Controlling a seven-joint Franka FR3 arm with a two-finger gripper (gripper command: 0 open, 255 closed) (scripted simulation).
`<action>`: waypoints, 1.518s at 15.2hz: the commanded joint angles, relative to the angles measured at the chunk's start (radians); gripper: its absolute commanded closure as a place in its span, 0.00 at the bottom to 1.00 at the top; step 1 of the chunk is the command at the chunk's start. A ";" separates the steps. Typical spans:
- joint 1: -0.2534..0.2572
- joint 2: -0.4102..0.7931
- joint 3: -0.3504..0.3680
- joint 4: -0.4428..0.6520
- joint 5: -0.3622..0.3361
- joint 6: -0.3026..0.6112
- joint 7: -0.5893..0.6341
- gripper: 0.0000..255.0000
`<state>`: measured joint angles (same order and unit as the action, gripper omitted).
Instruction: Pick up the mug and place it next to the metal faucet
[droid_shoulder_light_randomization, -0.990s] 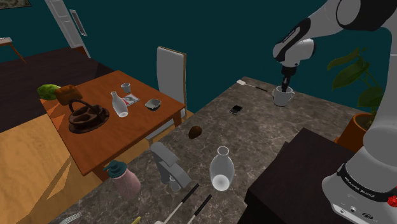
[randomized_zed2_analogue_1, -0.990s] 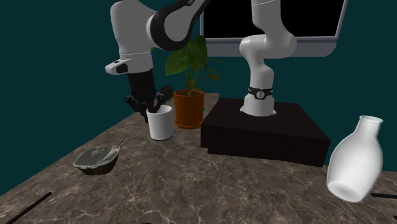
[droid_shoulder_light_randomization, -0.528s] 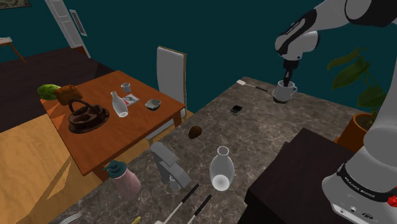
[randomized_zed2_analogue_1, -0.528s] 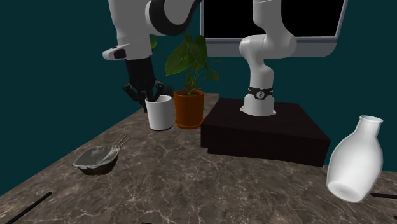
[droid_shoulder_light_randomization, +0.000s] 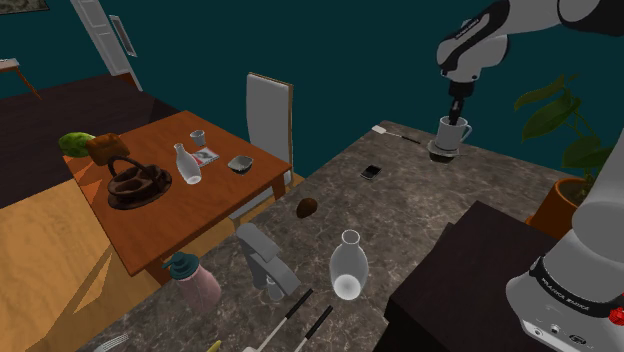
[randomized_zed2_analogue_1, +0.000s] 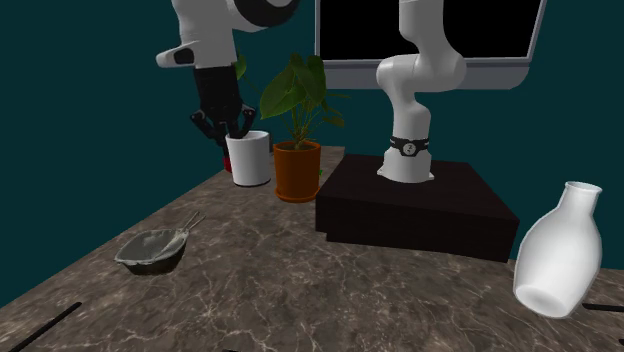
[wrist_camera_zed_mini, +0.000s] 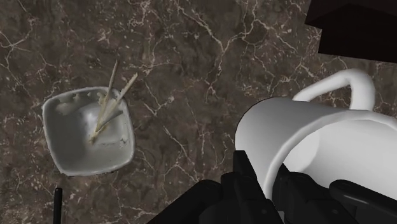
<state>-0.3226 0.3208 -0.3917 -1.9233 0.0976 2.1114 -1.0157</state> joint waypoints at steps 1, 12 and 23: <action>0.003 -0.015 -0.002 0.009 -0.007 -0.023 0.005 1.00; 0.011 -0.081 -0.013 0.077 -0.037 -0.152 0.022 1.00; 0.061 -0.184 0.005 0.049 -0.076 -0.220 0.102 1.00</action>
<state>-0.2773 0.1536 -0.3951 -1.8585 0.0267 1.8911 -0.9401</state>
